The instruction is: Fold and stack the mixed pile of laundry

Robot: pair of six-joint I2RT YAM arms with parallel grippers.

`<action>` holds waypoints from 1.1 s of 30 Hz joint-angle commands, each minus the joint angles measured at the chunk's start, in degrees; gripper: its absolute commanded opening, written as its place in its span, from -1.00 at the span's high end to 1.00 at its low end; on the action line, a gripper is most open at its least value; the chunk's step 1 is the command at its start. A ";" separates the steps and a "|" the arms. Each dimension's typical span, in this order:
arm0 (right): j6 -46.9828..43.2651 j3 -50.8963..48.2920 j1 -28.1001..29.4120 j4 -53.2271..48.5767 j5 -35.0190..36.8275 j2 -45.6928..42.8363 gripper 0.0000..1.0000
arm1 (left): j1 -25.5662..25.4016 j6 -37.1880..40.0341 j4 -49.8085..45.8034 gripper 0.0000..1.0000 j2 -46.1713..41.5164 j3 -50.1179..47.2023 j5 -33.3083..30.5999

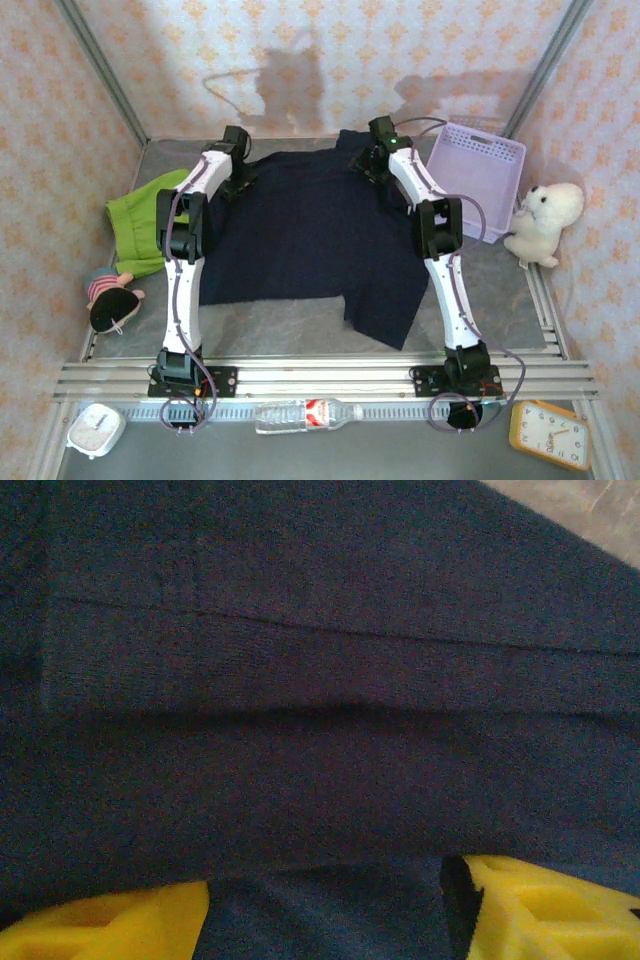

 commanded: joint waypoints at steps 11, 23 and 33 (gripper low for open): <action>-9.12 -2.55 -1.42 -6.77 3.92 -11.02 -0.33 | 0.29 10.31 -9.81 -0.46 -4.27 9.04 7.05; -14.90 -14.45 -2.31 -10.65 10.17 -15.47 -0.31 | -2.17 5.83 3.36 -0.46 -21.07 -27.96 9.31; -15.71 -10.25 -6.04 -12.45 22.10 -12.89 -0.29 | -3.65 6.09 5.90 -0.46 -24.96 -40.02 10.96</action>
